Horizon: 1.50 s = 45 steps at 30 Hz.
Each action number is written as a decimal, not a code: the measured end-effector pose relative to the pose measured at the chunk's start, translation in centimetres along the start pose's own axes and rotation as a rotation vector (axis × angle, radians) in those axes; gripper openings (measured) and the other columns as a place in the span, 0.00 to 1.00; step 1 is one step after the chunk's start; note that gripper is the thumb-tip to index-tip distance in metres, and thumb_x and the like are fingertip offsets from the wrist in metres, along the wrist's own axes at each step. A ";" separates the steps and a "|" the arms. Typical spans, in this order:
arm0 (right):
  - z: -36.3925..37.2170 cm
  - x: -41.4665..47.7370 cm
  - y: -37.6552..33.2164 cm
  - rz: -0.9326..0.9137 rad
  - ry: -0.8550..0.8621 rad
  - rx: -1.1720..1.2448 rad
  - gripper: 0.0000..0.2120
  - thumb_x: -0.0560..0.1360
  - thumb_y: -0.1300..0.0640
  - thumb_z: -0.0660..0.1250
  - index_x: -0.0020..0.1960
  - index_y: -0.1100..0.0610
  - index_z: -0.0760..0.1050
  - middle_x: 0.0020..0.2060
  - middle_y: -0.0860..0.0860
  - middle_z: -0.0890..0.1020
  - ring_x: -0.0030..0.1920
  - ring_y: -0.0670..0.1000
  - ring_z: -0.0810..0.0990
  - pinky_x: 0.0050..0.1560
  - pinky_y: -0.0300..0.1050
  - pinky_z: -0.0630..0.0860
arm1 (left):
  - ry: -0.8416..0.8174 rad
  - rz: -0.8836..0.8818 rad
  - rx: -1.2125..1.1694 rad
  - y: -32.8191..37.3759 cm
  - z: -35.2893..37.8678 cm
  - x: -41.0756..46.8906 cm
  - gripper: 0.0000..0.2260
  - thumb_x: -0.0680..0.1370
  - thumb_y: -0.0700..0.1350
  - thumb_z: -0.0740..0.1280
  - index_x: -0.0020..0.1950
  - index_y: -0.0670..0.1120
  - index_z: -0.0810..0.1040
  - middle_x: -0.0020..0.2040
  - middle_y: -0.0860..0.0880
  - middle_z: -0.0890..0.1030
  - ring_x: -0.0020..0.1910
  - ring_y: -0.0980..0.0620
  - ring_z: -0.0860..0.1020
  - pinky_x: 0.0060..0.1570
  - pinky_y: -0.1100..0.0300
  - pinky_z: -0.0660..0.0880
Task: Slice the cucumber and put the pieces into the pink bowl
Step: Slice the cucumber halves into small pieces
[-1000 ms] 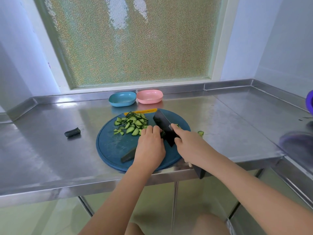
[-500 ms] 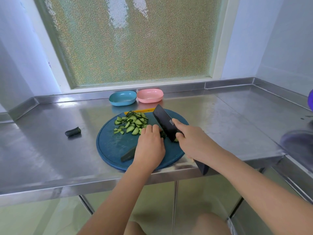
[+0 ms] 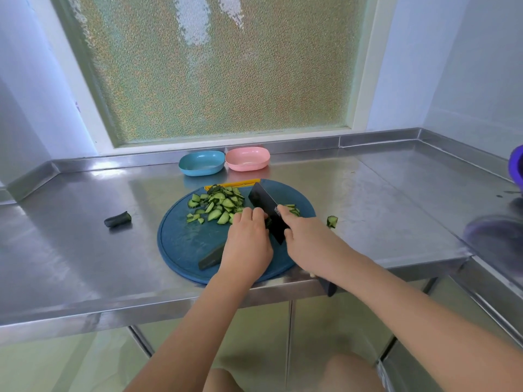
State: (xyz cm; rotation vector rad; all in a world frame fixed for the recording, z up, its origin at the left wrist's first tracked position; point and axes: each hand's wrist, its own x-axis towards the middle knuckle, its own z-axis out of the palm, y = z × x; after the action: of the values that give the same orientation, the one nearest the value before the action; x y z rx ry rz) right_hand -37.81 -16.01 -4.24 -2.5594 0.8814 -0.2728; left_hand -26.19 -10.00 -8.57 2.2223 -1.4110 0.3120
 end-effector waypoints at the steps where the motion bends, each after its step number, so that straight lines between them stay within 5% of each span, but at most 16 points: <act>1: 0.5 0.0 0.0 0.004 0.010 -0.015 0.28 0.81 0.61 0.54 0.78 0.51 0.49 0.36 0.51 0.72 0.32 0.46 0.69 0.29 0.38 0.65 | 0.003 0.000 -0.004 0.0 0.0 0.0 0.12 0.79 0.42 0.58 0.62 0.43 0.68 0.58 0.45 0.71 0.56 0.46 0.68 0.55 0.56 0.66; 28: -1.3 -1.2 0.3 0.008 0.044 0.108 0.25 0.83 0.58 0.50 0.78 0.47 0.52 0.30 0.47 0.66 0.28 0.44 0.65 0.27 0.36 0.61 | 0.028 0.000 -0.013 0.0 0.1 -0.1 0.09 0.78 0.42 0.59 0.57 0.42 0.68 0.55 0.45 0.71 0.53 0.46 0.68 0.54 0.56 0.67; 35: -1.6 -0.7 0.5 0.032 0.003 0.125 0.25 0.82 0.58 0.50 0.78 0.46 0.52 0.31 0.50 0.71 0.27 0.48 0.69 0.33 0.43 0.70 | 0.016 -0.014 -0.019 0.0 0.1 0.0 0.08 0.79 0.41 0.57 0.58 0.43 0.68 0.56 0.45 0.70 0.54 0.47 0.68 0.53 0.58 0.65; 40: -0.2 -0.4 0.4 0.016 -0.010 0.068 0.25 0.82 0.58 0.51 0.78 0.46 0.51 0.40 0.52 0.73 0.30 0.46 0.70 0.30 0.39 0.66 | 0.006 -0.016 -0.016 -0.1 0.2 0.0 0.10 0.78 0.38 0.57 0.58 0.42 0.68 0.56 0.44 0.71 0.54 0.46 0.68 0.53 0.58 0.65; 45: 0.9 -0.5 0.4 0.038 0.007 0.041 0.26 0.82 0.58 0.51 0.78 0.48 0.49 0.38 0.54 0.75 0.30 0.47 0.72 0.32 0.40 0.69 | 0.014 -0.009 -0.022 -0.1 0.3 0.0 0.10 0.77 0.37 0.57 0.58 0.41 0.68 0.55 0.44 0.71 0.53 0.45 0.68 0.52 0.57 0.66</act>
State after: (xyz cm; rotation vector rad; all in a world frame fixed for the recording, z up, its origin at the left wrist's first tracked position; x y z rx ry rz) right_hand -38.14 -15.75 -5.22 -2.5033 0.9165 -0.2861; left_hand -26.10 -10.08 -8.82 2.2041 -1.3907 0.3074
